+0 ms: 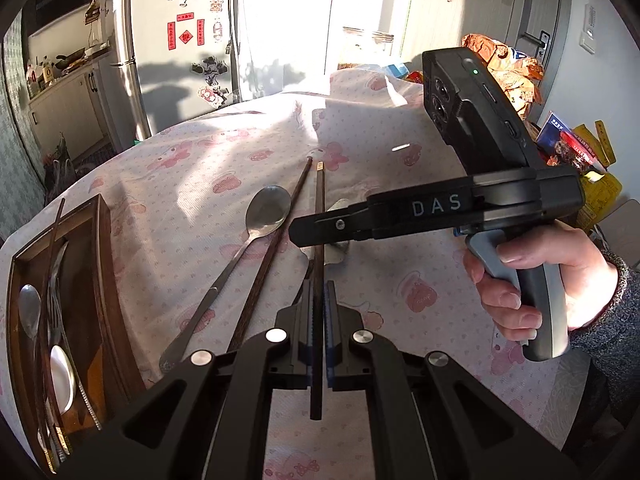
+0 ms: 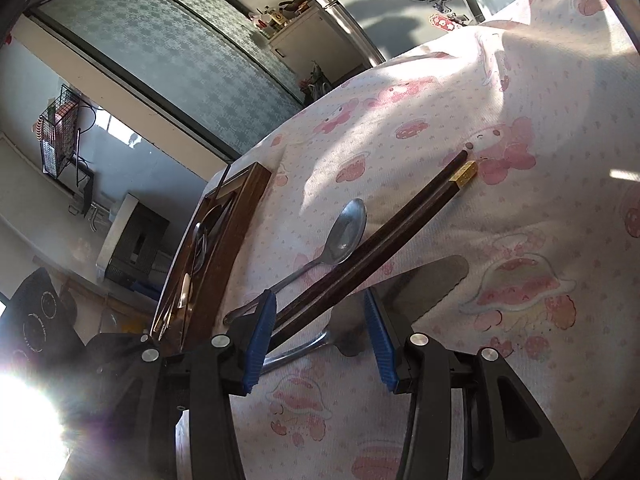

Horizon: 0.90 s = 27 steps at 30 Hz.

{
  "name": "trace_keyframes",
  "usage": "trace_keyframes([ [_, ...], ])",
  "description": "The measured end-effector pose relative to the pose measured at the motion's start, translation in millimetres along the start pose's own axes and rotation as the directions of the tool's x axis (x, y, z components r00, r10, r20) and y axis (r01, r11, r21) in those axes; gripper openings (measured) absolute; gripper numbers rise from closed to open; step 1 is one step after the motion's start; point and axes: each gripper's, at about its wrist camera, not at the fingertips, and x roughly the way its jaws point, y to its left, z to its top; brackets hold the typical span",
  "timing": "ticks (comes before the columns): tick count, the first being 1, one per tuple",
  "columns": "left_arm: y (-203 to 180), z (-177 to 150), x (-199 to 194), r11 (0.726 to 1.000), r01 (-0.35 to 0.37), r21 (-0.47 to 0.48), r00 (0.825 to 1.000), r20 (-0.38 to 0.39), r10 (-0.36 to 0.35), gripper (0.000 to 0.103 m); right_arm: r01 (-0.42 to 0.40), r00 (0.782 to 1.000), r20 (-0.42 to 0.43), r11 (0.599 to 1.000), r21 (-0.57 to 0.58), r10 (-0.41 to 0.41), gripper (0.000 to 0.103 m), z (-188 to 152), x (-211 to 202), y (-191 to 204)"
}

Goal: Organize utensils
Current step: 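Lift the chopstick with the left tool and carry it over the tray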

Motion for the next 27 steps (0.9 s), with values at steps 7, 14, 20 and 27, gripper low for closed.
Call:
trace_keyframes([
  [7,-18,-9,4,0.998,-0.035,0.058,0.999,-0.005,0.035,0.006,0.052,0.998,0.025,0.998,-0.019,-0.052,0.022,-2,1,4],
  [14,-11,-14,-3,0.998,-0.033,0.050,0.999,0.001,0.033,0.005,0.026,0.998,0.051,1.000,-0.015,-0.025,0.018,-3,-6,13],
  [20,3,-24,-31,0.998,-0.054,0.044,0.998,0.025,0.053,0.005,0.008,0.999,0.047,0.999,-0.054,-0.005,0.018,-2,2,47],
  [27,46,-43,-76,0.991,-0.132,0.000,0.990,0.050,0.132,0.005,-0.045,0.999,0.008,0.993,-0.105,0.046,0.018,7,47,107],
])
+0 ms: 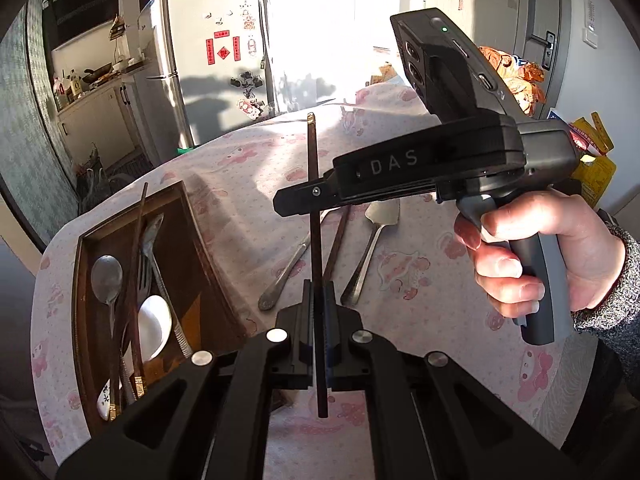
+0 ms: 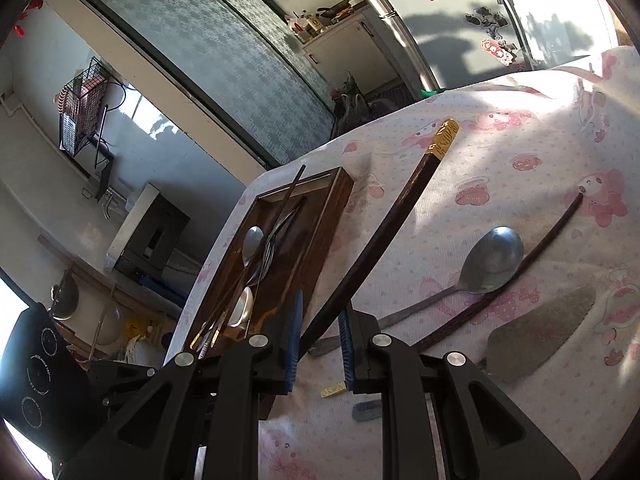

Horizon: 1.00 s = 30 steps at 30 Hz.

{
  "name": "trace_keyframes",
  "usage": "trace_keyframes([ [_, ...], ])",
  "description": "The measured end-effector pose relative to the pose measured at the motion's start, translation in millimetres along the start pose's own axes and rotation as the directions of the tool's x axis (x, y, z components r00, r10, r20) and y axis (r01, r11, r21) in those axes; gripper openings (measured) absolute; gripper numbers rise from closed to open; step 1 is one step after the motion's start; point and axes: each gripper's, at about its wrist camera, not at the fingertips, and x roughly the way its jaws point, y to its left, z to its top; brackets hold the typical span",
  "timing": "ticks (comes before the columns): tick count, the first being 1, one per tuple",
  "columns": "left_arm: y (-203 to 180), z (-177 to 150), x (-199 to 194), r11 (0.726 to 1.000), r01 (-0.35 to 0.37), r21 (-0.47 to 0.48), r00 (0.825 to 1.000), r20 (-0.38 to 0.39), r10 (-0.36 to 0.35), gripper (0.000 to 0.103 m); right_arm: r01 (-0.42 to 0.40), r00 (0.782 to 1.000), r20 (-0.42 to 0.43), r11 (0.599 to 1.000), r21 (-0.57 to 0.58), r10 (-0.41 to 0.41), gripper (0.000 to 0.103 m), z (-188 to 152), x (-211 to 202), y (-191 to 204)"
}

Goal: Organize utensils
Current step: 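Lift the chopstick with the left tool and carry it over the tray, then lower the chopstick into the tray and open the left tool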

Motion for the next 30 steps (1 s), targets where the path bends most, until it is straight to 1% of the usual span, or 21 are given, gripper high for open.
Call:
trace_keyframes([
  [3,27,-12,-11,0.999,-0.038,-0.035,0.999,0.001,0.038,0.005,-0.014,1.000,-0.027,1.000,-0.024,0.014,0.018,6,28,25],
  [8,76,-30,-21,0.992,-0.072,-0.108,0.997,-0.006,0.072,0.005,-0.024,0.997,-0.072,0.998,-0.055,0.020,0.017,14,74,54],
  [10,93,-37,-21,0.987,-0.083,-0.136,0.997,-0.010,0.082,0.004,-0.021,0.996,-0.088,0.998,-0.060,0.016,0.017,15,88,61],
  [11,100,-40,-20,0.985,-0.092,-0.149,0.996,-0.009,0.092,0.000,-0.019,0.995,-0.096,0.998,-0.064,0.013,0.017,16,94,63],
  [14,117,-47,-17,0.978,-0.089,-0.187,0.996,-0.010,0.089,0.000,0.006,0.994,-0.112,0.997,-0.072,-0.014,0.017,17,111,67],
  [17,122,-49,-13,0.976,-0.107,-0.191,0.994,-0.017,0.105,0.000,0.014,0.992,-0.125,0.997,-0.077,-0.023,0.018,18,119,68],
  [20,123,-50,-8,0.975,-0.111,-0.192,0.994,-0.027,0.108,0.000,0.032,0.990,-0.134,0.996,-0.083,-0.043,0.019,18,123,69],
  [23,121,-50,-10,0.975,-0.116,-0.191,0.993,-0.025,0.113,0.000,0.021,0.993,-0.117,0.996,-0.084,-0.031,0.028,17,113,67],
  [25,116,-50,-16,0.976,-0.127,-0.179,0.992,-0.018,0.126,0.000,0.015,0.995,-0.101,0.996,-0.084,-0.023,0.029,16,103,65],
  [26,112,-50,-20,0.976,-0.124,-0.177,0.992,-0.009,0.124,0.002,0.011,0.995,-0.098,0.996,-0.088,-0.020,0.029,15,98,64],
  [28,100,-47,-26,0.981,-0.119,-0.154,0.993,0.007,0.122,0.035,0.012,0.995,-0.095,0.995,-0.101,-0.022,0.030,12,82,60],
  [29,93,-45,-28,0.983,-0.113,-0.144,0.993,0.018,0.117,0.057,0.017,0.995,-0.093,0.994,-0.111,-0.027,0.032,11,72,57],
  [30,85,-42,-29,0.986,-0.100,-0.133,0.994,0.025,0.105,0.060,0.031,0.995,-0.087,0.992,-0.121,-0.042,0.037,10,61,53],
])
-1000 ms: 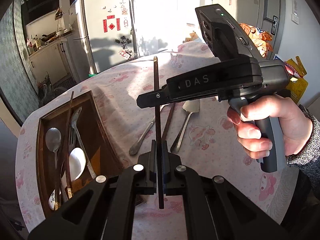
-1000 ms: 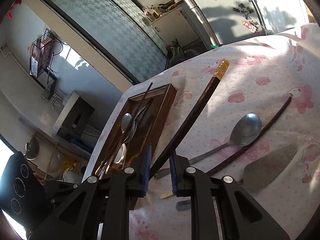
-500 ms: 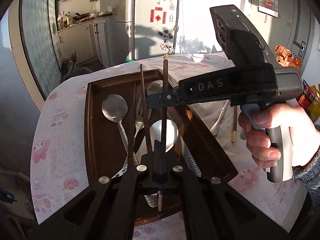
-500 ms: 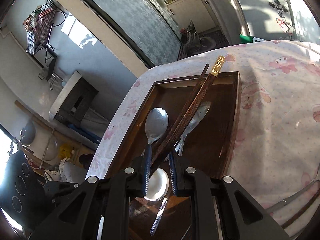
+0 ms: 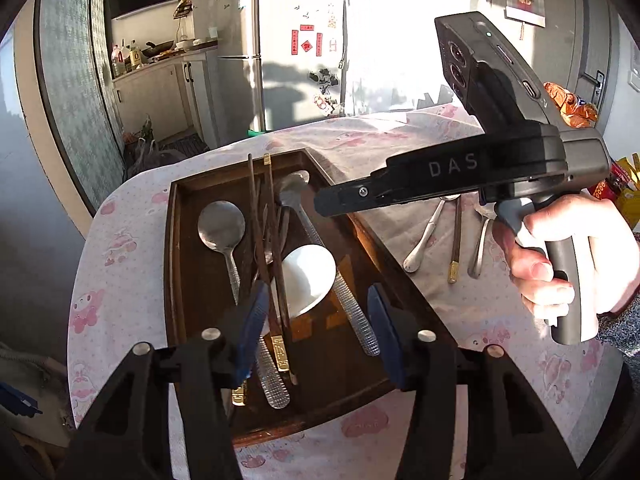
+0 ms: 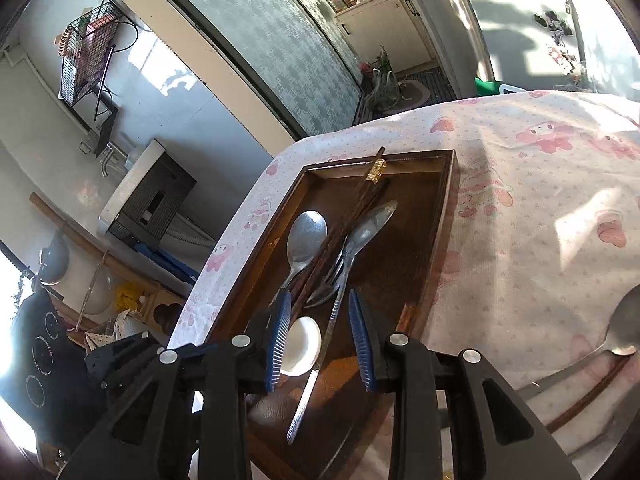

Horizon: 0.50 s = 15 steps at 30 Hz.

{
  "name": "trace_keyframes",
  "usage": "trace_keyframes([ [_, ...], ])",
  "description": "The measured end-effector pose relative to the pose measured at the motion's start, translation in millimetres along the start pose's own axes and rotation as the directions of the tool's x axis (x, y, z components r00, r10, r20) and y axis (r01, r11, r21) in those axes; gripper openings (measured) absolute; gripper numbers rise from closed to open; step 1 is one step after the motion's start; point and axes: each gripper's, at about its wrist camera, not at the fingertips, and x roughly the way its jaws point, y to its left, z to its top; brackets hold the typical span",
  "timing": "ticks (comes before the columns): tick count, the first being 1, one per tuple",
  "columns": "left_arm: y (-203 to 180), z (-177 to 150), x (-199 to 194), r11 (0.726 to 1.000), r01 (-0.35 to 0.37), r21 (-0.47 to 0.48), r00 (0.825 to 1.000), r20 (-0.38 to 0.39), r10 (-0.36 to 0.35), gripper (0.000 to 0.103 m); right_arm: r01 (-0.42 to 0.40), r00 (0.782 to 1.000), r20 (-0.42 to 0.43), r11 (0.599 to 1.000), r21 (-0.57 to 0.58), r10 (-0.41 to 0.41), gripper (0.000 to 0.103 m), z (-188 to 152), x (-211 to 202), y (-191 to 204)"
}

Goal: Organize utensils
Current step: 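Lower the chopstick into the tray and open the left tool, then move the open left tool to the last dark chopstick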

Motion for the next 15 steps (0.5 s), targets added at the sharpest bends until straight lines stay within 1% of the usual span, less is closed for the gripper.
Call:
trace_keyframes([
  [1,-9,1,-1,1.000,0.020,0.012,1.000,-0.002,-0.020,0.062,0.020,1.000,0.006,1.000,-0.007,-0.019,0.039,-3,-12,-6],
  [3,-28,3,1,0.998,0.058,0.039,0.998,-0.005,-0.058,0.071,0.049,0.999,0.021,0.999,-0.010,-0.049,0.048,-8,-38,-21],
  [8,-81,7,24,0.988,0.113,0.106,0.993,-0.047,-0.109,0.073,0.132,0.988,0.070,0.990,0.039,-0.135,0.054,-25,-99,-71],
  [11,-108,9,40,0.981,0.142,0.133,0.988,-0.072,-0.133,0.074,0.146,0.983,0.098,0.985,0.087,-0.154,0.055,-37,-126,-102],
  [13,-123,10,53,0.977,0.141,0.161,0.988,-0.089,-0.128,0.074,0.138,0.982,0.113,0.983,0.117,-0.152,0.056,-45,-138,-119],
  [15,-135,12,67,0.972,0.104,0.210,0.991,-0.105,-0.084,0.074,0.133,0.981,0.121,0.980,0.145,-0.151,0.056,-51,-145,-134],
])
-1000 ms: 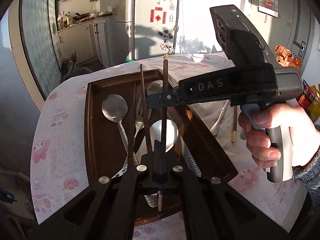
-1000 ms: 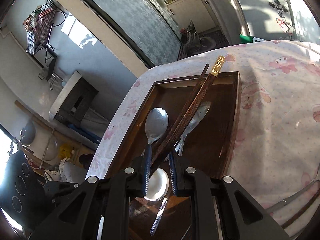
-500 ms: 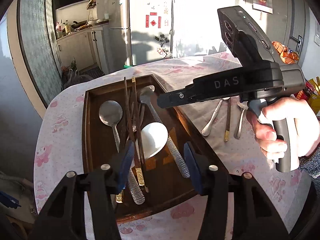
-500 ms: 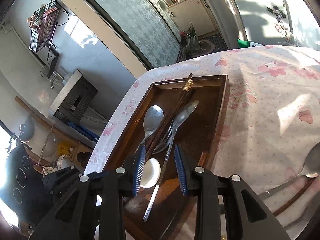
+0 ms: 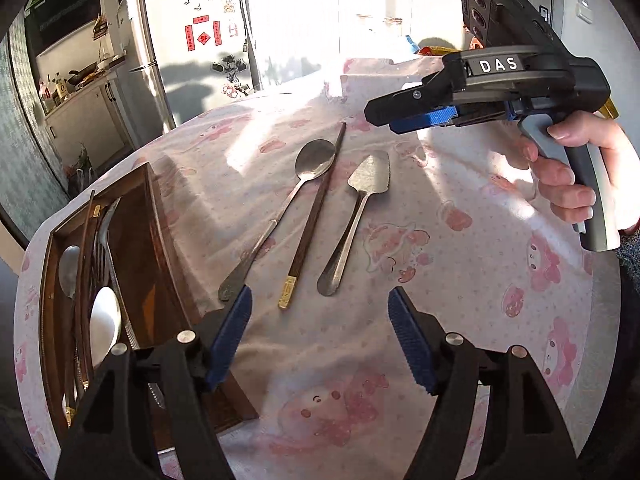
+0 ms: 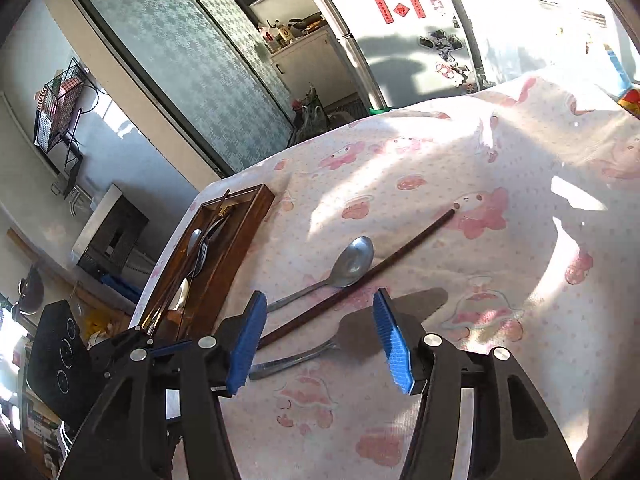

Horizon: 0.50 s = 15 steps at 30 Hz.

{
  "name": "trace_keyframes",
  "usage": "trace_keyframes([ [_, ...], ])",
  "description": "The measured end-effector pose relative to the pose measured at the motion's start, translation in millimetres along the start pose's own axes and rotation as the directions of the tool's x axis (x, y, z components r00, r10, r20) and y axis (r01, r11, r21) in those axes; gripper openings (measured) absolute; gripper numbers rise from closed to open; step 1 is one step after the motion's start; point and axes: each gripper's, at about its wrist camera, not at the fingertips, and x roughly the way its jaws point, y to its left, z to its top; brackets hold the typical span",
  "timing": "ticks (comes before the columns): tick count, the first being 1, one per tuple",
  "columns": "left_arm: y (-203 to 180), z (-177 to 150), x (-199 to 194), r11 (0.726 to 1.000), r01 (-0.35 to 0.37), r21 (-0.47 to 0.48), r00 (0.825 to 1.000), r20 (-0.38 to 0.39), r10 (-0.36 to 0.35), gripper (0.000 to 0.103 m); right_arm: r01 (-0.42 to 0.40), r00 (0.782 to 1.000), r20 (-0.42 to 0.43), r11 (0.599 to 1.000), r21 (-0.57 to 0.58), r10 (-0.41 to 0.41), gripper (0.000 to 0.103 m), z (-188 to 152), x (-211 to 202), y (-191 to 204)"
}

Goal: Organize utensils
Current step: 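Move the open left tool to the last dark chopstick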

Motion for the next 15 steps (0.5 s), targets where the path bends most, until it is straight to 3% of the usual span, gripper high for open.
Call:
trace_keyframes([
  [2,1,6,15,1.000,-0.018,0.002,0.999,-0.029,0.018,0.072,-0.010,1.000,0.002,1.000,0.021,0.010,0.056,-1,-3,-11],
  [4,11,13,25,0.999,-0.017,-0.037,0.999,-0.049,0.015,0.059,-0.021,1.000,0.004,1.000,0.020,0.021,0.056,-2,-4,-15],
  [8,27,22,30,0.994,-0.019,-0.110,0.999,-0.051,0.014,0.045,-0.050,0.999,-0.003,0.999,0.005,0.050,0.056,-7,-1,-13],
  [15,25,28,43,0.995,-0.042,-0.093,0.994,-0.109,0.032,0.042,-0.069,0.998,-0.013,0.998,0.002,0.069,0.056,-11,0,-11],
])
